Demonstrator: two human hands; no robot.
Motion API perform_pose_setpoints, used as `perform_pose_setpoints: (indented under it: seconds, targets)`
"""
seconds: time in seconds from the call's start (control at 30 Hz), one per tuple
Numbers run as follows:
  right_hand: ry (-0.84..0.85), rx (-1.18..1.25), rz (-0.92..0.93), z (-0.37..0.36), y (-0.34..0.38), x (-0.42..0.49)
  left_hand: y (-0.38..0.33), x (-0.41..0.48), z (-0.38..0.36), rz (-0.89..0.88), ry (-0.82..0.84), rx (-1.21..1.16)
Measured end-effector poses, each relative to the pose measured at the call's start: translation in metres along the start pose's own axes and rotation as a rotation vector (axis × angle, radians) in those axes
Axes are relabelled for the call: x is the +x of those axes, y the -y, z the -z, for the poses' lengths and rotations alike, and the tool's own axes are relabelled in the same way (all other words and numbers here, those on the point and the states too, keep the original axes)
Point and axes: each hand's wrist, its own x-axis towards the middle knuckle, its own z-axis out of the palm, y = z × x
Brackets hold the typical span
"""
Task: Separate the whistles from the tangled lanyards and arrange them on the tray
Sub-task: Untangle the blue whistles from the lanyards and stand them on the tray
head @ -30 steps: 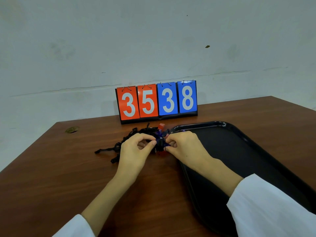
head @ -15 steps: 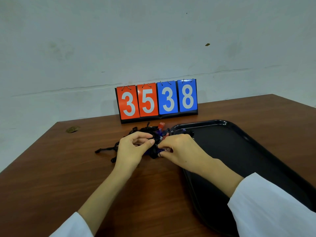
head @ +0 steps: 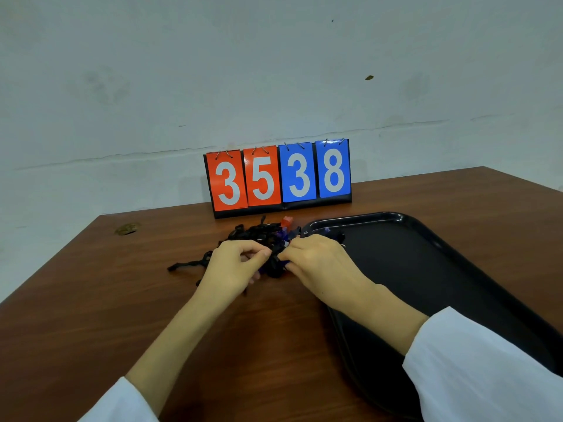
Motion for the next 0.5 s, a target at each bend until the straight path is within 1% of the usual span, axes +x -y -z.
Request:
perform_pose_setpoints:
  seconds: [0.1, 0.17, 0.23, 0.3, 0.37, 0.5]
  targets:
    - [-0.012, -0.007, 0.030, 0.000, 0.000, 0.001, 0.000, -0.001, 0.004, 0.104, 0.091, -0.275]
    - [-0.001, 0.047, 0.006, 0.000, 0.001, 0.001, 0.001, -0.002, 0.003, 0.149, 0.071, -0.380]
    - [-0.017, 0.153, -0.084, 0.000, 0.001, 0.001, 0.001, -0.002, 0.000, 0.184, 0.026, -0.469]
    - [-0.037, 0.287, -0.233, 0.000, 0.000, 0.000, 0.001, -0.003, -0.003, 0.203, -0.018, -0.545]
    - [-0.063, 0.377, -0.360, -0.001, 0.002, 0.000, 0.000, -0.004, -0.007, 0.192, -0.077, -0.560]
    - [-0.152, 0.513, -0.538, -0.004, 0.008, 0.000, 0.000, -0.009, -0.020, 0.050, -0.218, -0.415]
